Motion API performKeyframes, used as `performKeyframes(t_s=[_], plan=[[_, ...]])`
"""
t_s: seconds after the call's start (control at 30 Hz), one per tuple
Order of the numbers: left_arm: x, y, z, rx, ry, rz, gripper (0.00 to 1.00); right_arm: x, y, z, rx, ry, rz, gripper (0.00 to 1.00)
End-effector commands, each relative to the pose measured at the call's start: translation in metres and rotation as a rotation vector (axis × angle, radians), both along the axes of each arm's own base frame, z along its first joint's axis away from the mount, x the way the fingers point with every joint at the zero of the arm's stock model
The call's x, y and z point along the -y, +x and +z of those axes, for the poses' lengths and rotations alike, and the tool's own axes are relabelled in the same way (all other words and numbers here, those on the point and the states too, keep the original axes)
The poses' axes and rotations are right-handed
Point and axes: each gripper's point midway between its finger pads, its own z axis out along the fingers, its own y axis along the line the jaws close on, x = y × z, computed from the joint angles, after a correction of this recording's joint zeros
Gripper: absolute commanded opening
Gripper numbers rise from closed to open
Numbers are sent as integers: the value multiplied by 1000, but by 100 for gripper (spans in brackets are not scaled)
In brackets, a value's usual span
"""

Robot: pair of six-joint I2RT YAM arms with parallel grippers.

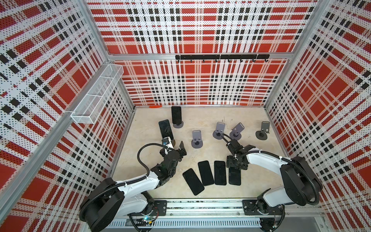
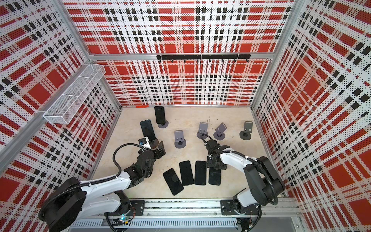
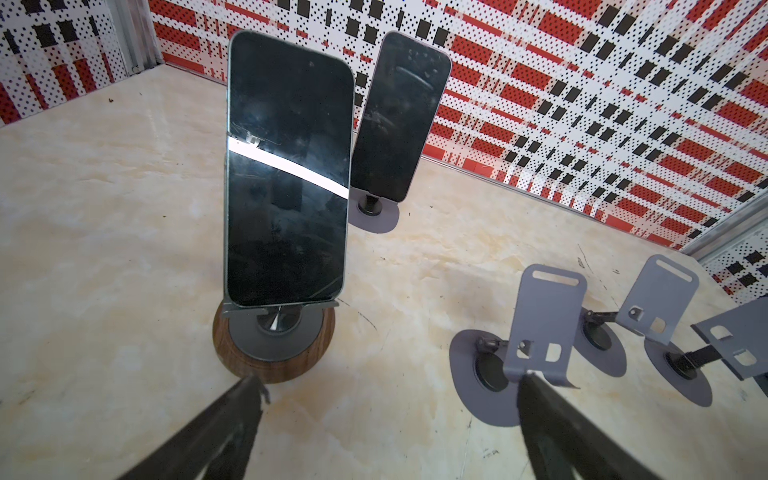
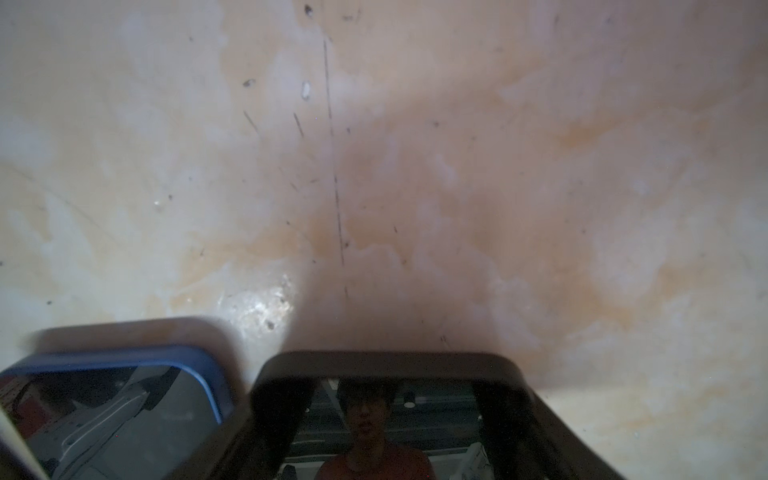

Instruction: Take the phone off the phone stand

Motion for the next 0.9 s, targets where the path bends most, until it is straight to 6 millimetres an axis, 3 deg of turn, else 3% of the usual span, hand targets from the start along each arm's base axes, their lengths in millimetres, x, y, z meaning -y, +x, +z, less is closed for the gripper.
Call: performKeyframes(t_s=[0.0,0.87], plan=[[-2,0,1,11,-3,8,98,9,-12,-14,-49,-39,2,68],[5,-5,10,37,39,-3,98,11,-10,-15,-25,-46,12,77]])
